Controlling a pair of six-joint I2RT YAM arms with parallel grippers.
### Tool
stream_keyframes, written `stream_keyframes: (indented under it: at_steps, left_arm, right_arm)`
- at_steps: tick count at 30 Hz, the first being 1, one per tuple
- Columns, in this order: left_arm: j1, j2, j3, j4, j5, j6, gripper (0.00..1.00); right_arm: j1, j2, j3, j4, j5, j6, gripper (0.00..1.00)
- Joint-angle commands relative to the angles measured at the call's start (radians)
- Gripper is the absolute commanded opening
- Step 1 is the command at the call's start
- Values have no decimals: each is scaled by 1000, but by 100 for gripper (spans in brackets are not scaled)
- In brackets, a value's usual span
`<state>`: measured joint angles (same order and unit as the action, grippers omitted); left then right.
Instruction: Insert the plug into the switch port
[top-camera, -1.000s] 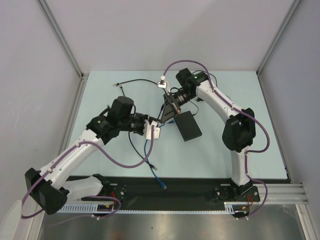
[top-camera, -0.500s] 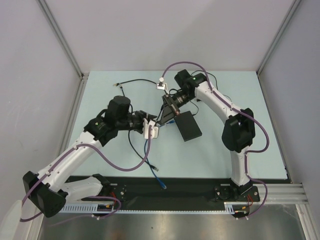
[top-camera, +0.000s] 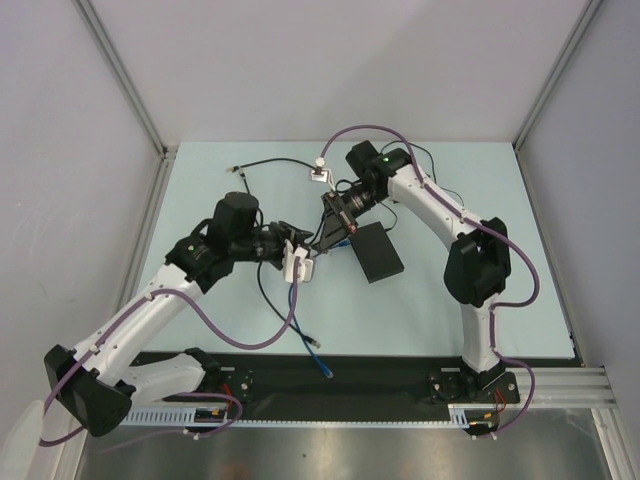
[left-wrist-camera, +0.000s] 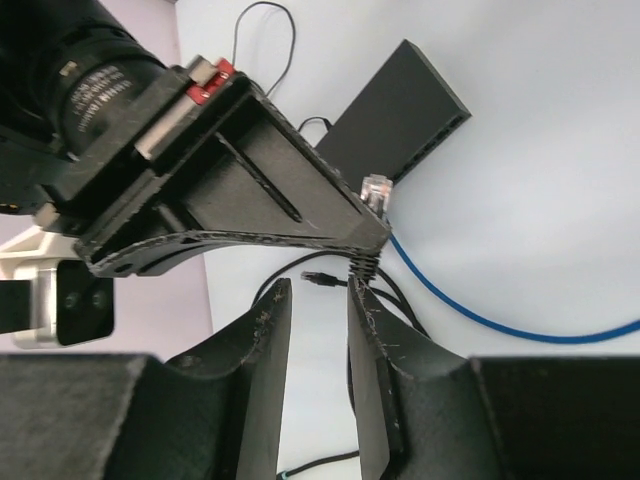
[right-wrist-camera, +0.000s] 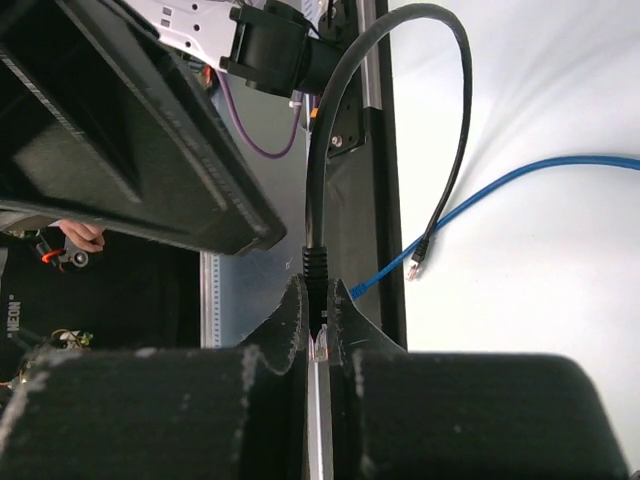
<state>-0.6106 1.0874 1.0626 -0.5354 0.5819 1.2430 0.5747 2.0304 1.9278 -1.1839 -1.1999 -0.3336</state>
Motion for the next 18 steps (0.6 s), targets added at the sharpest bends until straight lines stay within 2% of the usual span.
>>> stream_keyframes:
  at_steps: [1,10,18]
  left_arm:
    - [12,-3,0,-55,59,72,34]
    - [12,54,36,-124,56,113,34]
    - [12,59,46,-121,64,107,26]
  right_arm:
    - [11,-70,-3,9,-1,-10,0]
    - [13,-70,11,1,3,-25,0]
    - [16,-68,7,-14,6,-45,0]
